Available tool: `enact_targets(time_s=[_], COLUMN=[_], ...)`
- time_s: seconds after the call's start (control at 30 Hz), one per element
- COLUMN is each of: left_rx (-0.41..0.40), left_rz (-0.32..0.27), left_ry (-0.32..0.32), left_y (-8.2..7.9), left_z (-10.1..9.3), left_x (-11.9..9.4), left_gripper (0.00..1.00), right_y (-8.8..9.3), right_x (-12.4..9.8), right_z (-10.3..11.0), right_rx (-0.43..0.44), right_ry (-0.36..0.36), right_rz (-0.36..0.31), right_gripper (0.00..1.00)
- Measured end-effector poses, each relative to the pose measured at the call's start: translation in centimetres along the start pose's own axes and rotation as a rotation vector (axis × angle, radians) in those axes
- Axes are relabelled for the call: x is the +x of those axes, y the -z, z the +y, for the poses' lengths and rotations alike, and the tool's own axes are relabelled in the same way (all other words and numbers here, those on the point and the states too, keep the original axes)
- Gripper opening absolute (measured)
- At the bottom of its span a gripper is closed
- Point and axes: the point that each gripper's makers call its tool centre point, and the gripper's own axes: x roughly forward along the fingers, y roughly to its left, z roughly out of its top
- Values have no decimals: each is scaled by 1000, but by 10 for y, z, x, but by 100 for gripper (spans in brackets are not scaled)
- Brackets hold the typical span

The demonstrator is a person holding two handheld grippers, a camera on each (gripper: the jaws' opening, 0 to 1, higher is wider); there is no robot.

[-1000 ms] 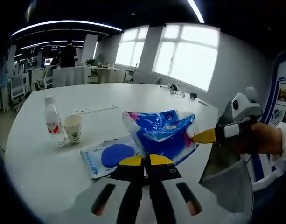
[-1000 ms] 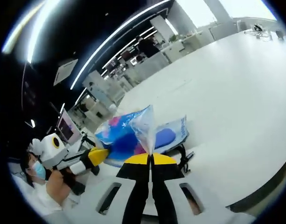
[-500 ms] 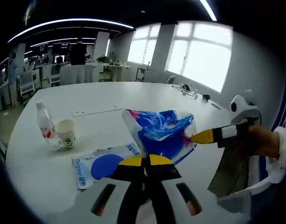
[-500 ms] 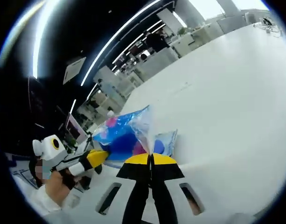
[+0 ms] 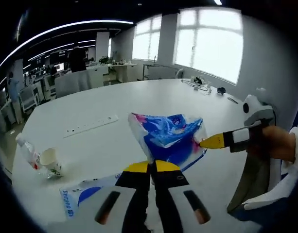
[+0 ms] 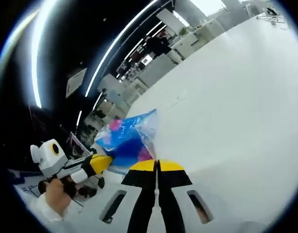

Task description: Arrange the tabletop items into an orderly group along one side of the table until the central work area is clear of visible clutter.

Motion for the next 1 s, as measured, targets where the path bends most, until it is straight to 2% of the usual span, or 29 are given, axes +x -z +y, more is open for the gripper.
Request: enact_targets(time_s=[0.3, 0.57, 0.77, 1.0], left_rx=[-5, -35, -27, -50], left_rz=[13, 22, 61, 97], left_ry=[-40, -60, -74, -57], left_y=[-5, -7, 2, 14], left_z=[9, 27, 43, 55], left_x=[31, 62, 83, 120], left_gripper=[0, 0, 1, 3], right_y=[-22, -38, -37, -39], right_x=[23, 50, 70, 87], right_z=[-21, -38, -49, -77], right_rx=[-36, -48, -64, -102], right_ry=[-25, -36, -35, 4], right_rz=[47, 66, 97, 130], right_gripper=[0, 0, 0, 0])
